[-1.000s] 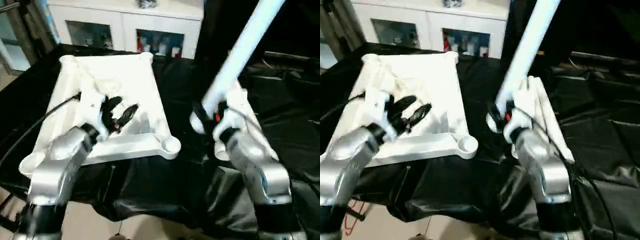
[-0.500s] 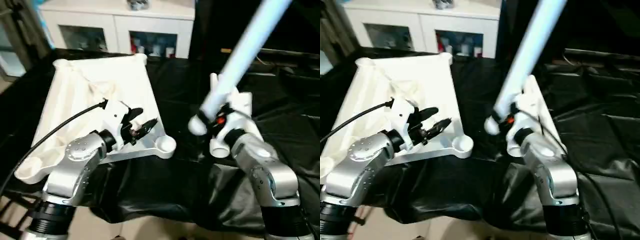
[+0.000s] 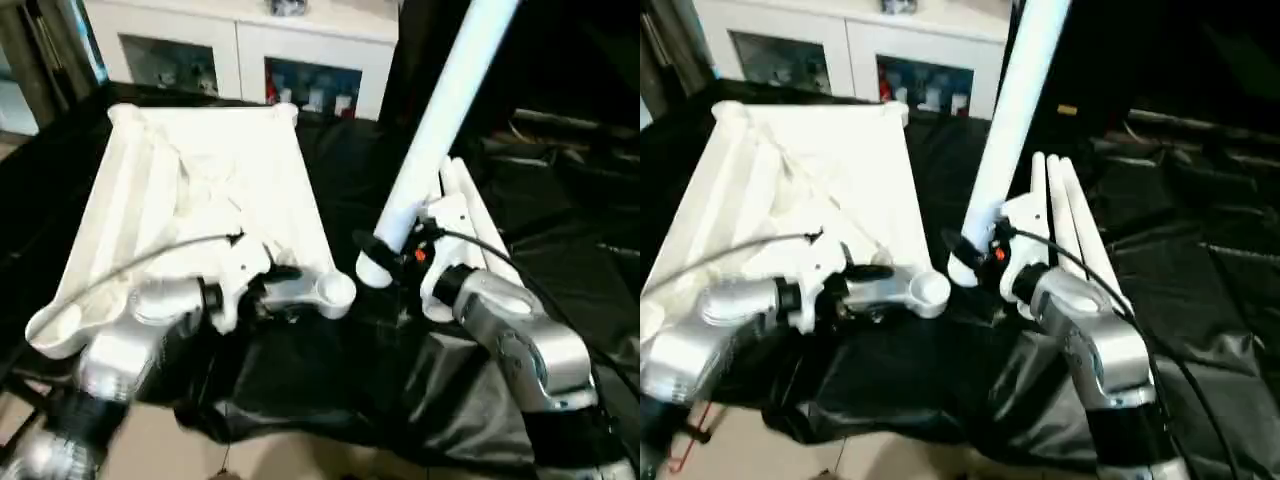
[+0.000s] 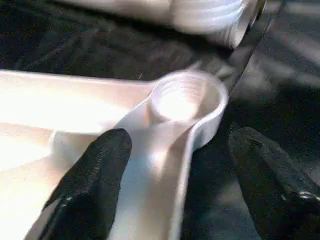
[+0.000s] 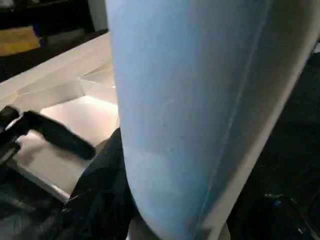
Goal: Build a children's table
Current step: Pick table leg, then insert table leg to table base
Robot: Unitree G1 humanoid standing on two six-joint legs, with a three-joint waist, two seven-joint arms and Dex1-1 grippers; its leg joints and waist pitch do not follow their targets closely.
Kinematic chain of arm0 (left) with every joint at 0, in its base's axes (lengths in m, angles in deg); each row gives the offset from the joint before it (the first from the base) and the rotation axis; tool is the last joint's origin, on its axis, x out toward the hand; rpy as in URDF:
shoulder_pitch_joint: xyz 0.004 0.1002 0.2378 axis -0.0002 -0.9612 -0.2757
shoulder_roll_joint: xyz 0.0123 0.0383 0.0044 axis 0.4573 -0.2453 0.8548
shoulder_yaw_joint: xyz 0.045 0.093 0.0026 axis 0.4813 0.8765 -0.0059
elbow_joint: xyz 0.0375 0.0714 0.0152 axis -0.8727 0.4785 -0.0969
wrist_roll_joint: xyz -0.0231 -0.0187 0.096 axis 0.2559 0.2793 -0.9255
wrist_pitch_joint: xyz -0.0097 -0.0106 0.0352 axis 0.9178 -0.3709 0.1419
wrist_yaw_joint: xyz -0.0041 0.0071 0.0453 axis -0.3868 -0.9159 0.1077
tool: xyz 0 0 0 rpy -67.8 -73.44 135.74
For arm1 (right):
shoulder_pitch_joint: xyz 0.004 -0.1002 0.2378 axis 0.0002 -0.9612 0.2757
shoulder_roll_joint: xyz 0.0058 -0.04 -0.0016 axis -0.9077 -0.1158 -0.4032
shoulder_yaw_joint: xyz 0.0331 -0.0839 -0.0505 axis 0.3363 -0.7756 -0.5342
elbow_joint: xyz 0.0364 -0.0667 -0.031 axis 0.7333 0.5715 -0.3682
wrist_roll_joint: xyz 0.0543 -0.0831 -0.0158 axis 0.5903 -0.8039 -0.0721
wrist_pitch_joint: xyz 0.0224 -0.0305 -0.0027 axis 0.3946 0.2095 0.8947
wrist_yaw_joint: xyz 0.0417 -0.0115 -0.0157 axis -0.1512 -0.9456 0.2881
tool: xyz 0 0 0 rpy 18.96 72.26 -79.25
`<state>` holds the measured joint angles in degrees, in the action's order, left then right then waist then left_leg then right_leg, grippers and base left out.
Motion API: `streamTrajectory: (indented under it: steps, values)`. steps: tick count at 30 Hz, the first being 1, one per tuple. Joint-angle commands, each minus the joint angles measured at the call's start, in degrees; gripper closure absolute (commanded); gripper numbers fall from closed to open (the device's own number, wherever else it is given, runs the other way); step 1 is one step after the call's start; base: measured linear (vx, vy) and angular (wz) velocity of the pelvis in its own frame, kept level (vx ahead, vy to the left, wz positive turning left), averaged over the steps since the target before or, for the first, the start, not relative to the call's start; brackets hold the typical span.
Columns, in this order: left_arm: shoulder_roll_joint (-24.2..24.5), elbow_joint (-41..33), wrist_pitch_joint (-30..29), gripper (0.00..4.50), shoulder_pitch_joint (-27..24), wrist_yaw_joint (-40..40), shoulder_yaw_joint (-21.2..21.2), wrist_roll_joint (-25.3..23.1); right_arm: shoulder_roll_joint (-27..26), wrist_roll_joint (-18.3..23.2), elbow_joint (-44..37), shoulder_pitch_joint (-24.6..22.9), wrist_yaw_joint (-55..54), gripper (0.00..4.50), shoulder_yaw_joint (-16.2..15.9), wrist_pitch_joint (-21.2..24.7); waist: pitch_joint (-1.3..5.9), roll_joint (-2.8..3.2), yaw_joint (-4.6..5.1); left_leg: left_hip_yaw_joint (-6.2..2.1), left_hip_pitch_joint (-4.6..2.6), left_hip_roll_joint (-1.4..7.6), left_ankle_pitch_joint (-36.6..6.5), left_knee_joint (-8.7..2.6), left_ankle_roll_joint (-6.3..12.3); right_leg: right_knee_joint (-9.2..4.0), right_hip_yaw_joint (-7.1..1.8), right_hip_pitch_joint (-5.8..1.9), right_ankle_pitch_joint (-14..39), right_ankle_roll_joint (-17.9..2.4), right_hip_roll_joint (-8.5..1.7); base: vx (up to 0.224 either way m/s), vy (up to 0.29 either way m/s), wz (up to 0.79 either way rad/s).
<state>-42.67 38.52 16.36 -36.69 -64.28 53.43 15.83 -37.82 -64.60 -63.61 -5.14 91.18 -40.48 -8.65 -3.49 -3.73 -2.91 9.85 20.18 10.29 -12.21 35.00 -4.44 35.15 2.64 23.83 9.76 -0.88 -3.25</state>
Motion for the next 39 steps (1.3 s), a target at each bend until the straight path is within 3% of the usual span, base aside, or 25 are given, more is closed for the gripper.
streamTrajectory:
  steps: [1,2,3,4,5,7,8,10,14,15,26,34,39]
  values:
    - [0.3,3.8,1.3,0.62,1.9,-2.3,2.1,-2.3,0.4,0.6,-0.4,0.1,-0.1,2.57,1.0,0.4,3.83,0.87,-0.14,-0.52,-0.33,2.25,-6.4,-4.53,-0.78,-3.64,-3.00,-3.21,12.3,-8.1,-4.24,0.000,0.000,0.00]
    - [0.4,5.4,1.6,0.59,2.7,-3.3,2.4,-2.7,0.3,0.6,-0.7,-0.3,-0.2,2.57,1.1,0.5,3.95,1.14,-0.26,-0.60,-0.31,2.27,-5.8,-4.51,-0.95,-3.43,-2.99,-3.34,11.1,-8.5,-4.32,0.000,0.000,0.00]
    - [0.3,6.3,1.4,1.00,3.2,-3.6,2.3,-2.7,0.3,0.6,-1.1,-0.6,-0.1,2.57,1.1,0.6,3.93,1.18,-0.25,-0.59,-0.19,2.25,-5.9,-4.50,-1.11,-3.38,-2.99,-3.43,10.5,-9.0,-4.34,0.000,0.000,0.00]
    - [0.3,6.3,1.4,1.00,3.2,-3.6,2.3,-2.7,0.3,0.6,-1.1,-0.6,-0.1,2.57,1.1,0.6,3.97,1.05,-0.24,-0.58,-0.17,2.27,-5.8,-4.52,-1.14,-3.41,-2.97,-3.49,10.2,-9.2,-4.32,0.000,0.000,0.00]
    - [0.0,7.6,1.9,1.03,3.7,-4.2,2.4,-2.6,0.3,0.6,-1.5,-0.9,0.1,2.57,1.1,0.8,3.99,1.31,-0.23,-0.66,-0.14,2.34,-5.9,-4.49,-1.28,-3.22,-2.96,-3.54,9.4,-9.8,-4.36,0.000,0.000,0.00]
    - [-0.1,8.6,2.0,0.95,4.1,-5.1,2.7,-2.5,0.2,0.6,-1.9,-1.2,0.2,2.57,1.0,0.9,3.93,1.14,-0.26,-0.52,-0.24,2.26,-6.6,-4.47,-1.13,-3.46,-2.97,-3.47,9.8,-10.2,-4.25,0.000,0.000,0.00]
    - [-0.3,10.0,2.5,1.21,4.5,-6.0,2.9,-2.6,0.3,0.6,-2.1,-1.5,0.4,2.57,0.9,0.9,3.92,1.12,-0.32,-0.56,-0.20,2.27,-6.7,-4.48,-1.16,-3.47,-2.96,-3.52,10.0,-10.2,-4.31,0.000,0.000,0.00]
    - [-0.8,12.6,4.0,1.51,5.3,-6.9,2.7,-2.9,0.4,0.8,-2.1,-1.4,0.7,2.57,0.8,0.9,3.85,1.15,-0.42,-0.62,-0.31,2.40,-7.7,-4.59,-1.36,-3.61,-2.93,-3.49,11.3,-10.3,-4.39,0.000,0.000,0.00]
    - [-1.7,15.4,4.5,1.69,6.2,-8.1,1.6,-2.1,0.4,0.7,-1.8,-1.2,0.9,2.57,0.7,0.8,3.71,1.06,-0.56,-0.69,-0.43,2.43,-9.4,-4.66,-1.67,-4.06,-2.94,-3.39,15.3,-9.4,-4.57,0.000,0.000,0.00]
    - [-1.7,15.4,4.5,1.96,6.2,-8.1,1.6,-2.1,0.4,0.7,-1.8,-1.2,0.9,2.57,0.7,0.8,3.65,1.08,-0.57,-0.73,-0.41,2.47,-9.7,-4.70,-1.78,-4.14,-2.93,-3.36,16.3,-9.2,-4.61,0.000,0.000,0.00]
    - [-1.8,20.4,5.7,2.71,8.1,-11.0,1.0,-2.9,0.4,0.4,-1.4,-0.7,1.6,2.57,0.5,0.7,3.68,1.03,-0.57,-0.77,-0.30,2.45,-9.3,-4.72,-1.59,-4.13,-2.92,-3.38,15.9,-9.3,-4.62,0.000,0.000,0.00]
    - [-1.4,20.0,5.5,3.28,8.1,-12.6,1.3,-3.0,0.4,0.2,-1.4,-0.5,1.8,2.57,0.6,0.6,3.67,0.97,-0.52,-0.82,-0.29,2.52,-9.5,-4.77,-1.70,-4.14,-2.92,-3.38,16.8,-9.1,-4.66,0.000,0.000,0.00]
    - [-1.3,20.9,6.8,3.71,8.5,-13.1,1.8,-4.1,0.4,0.2,-1.4,-0.5,1.9,2.57,0.6,0.7,3.82,0.95,-0.54,-0.75,-0.28,2.53,-8.3,-4.68,-1.41,-3.87,-2.94,-3.47,14.1,-9.8,-4.64,0.000,0.000,0.00]
